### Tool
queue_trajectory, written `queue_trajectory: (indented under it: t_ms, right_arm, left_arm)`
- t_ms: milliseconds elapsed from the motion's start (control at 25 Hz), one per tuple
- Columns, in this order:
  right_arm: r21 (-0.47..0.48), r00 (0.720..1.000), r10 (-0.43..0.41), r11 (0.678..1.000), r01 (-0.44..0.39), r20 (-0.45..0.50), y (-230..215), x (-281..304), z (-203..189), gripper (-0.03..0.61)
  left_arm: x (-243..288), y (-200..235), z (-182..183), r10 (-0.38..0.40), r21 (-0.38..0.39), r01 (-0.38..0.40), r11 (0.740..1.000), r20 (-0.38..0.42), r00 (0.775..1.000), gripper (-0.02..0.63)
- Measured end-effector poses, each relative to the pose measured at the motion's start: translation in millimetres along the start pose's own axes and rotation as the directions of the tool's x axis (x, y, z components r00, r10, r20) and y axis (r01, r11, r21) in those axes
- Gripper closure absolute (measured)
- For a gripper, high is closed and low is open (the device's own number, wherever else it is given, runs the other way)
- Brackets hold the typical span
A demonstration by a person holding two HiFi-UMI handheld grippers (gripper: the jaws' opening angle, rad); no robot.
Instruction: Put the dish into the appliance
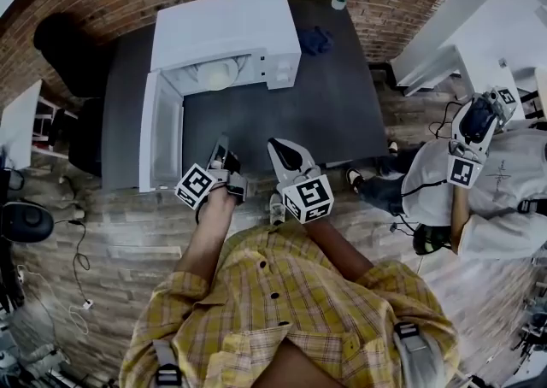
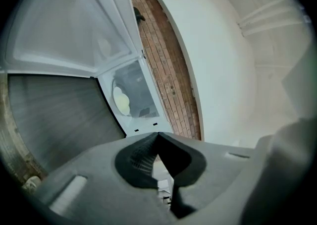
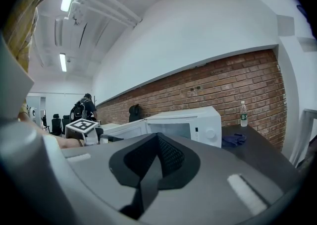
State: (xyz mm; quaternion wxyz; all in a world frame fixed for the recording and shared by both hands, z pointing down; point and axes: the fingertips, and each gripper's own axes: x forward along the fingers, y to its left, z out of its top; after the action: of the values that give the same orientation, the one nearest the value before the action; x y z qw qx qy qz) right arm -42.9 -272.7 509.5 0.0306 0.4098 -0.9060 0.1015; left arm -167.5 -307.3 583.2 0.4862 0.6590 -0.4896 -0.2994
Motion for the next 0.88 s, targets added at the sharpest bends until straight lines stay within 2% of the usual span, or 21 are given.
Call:
queue_trajectory:
  t_ms: [80, 160, 320, 440, 640, 880]
  right_arm:
    - [0.002, 1.000, -0.007, 1.000, 0.007, 0.003, 1.8, -4.1, 1.2, 0.577]
    - [0.004, 1.000, -0.011, 1.000, 0.011, 0.005, 3.2, -6.3, 0.8, 0.577]
    - [0.004, 1.000, -0.010, 1.000, 0.010, 0.003, 8.8, -9.4, -3.2, 0.577]
    - [0.005, 1.000, -0.009, 1.000, 0.009, 0.002, 13.0, -12.5, -4.7, 0.577]
    - [0.007, 1.000, -0.013, 1.000, 0.013, 0.015, 14.2, -17.1, -2.8, 0.577]
    - [0.004, 1.000, -0.006, 1.000, 0.006, 0.022, 19.1, -25.2, -7.2, 0.577]
  left_arm:
    - [-9.4, -10.8, -3.4, -0.002, 0.069, 0.003, 0.998, -0.013, 1.000, 0.614]
    - [-16.1, -21.0, -6.3, -0.007, 0.172, 0.013, 0.985, -0.035, 0.999, 0.614]
    - [-29.1, -37.1, -11.6, -0.023, 0.354, 0.046, 0.934, -0.069, 0.997, 0.614]
    - [-41.1, -47.4, -16.4, -0.030, 0.473, 0.067, 0.879, -0.086, 0.996, 0.614]
    - [-54.3, -64.8, -24.0, -0.035, 0.636, 0.094, 0.766, -0.104, 0.994, 0.614]
    - [-67.8, -78.3, -33.1, -0.024, 0.761, 0.099, 0.641, -0.109, 0.994, 0.614]
